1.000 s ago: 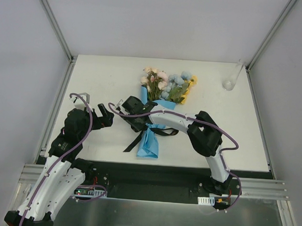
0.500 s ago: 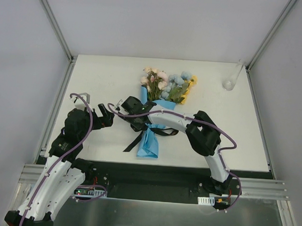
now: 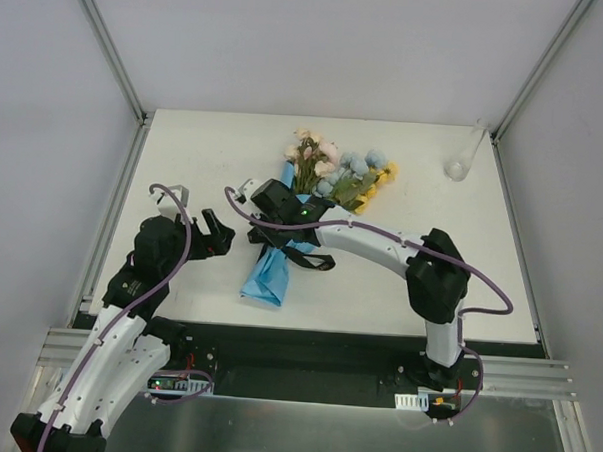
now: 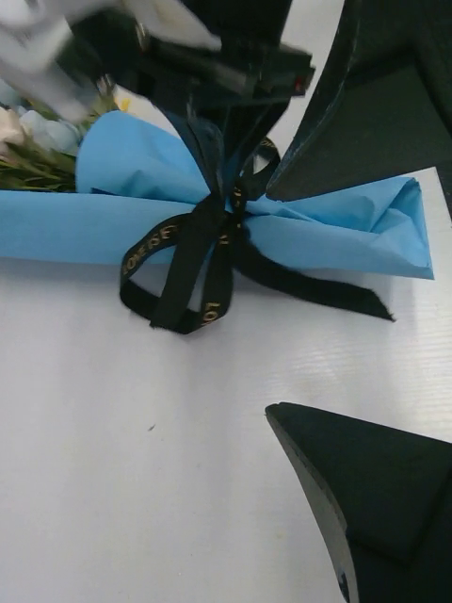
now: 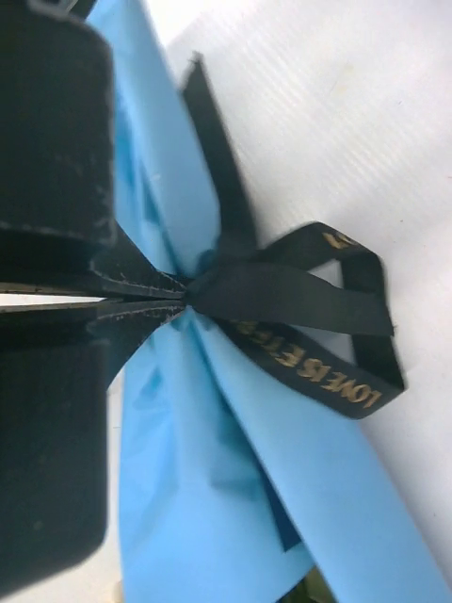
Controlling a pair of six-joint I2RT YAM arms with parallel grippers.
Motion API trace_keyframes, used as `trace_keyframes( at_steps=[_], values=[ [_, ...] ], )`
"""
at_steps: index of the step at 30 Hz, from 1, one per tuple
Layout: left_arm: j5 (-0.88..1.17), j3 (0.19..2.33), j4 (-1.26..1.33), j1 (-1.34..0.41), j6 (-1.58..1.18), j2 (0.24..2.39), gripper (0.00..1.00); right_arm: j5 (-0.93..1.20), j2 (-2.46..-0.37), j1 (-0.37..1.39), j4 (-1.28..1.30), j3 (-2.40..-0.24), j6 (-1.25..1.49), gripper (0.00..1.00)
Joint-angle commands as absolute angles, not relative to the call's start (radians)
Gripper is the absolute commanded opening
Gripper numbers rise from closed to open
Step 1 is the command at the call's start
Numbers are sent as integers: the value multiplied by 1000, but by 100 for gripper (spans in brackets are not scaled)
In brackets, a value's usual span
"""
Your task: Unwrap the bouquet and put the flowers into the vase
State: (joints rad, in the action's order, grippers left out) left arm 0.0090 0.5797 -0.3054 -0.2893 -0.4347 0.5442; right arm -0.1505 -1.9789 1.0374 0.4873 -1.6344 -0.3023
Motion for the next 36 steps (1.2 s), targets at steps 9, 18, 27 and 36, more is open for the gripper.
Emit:
trace_keyframes(
  at_steps=[9,18,27,36],
  values=[
    [616,473,58,-328,-592,859,38,-133,-1813,1019,391,-1549,-170,1],
    [661,338,325,-368,-727,888,53,-118,-1810,1003,371,-1526,-107,1],
    [603,288,364,-419,-741,1066,35,-25,-1772,982,296,-1537,-26,1],
    [522,267,376,-419,-736,1166,20,-52,-1675,976,252,-1598,-15,1]
  ],
)
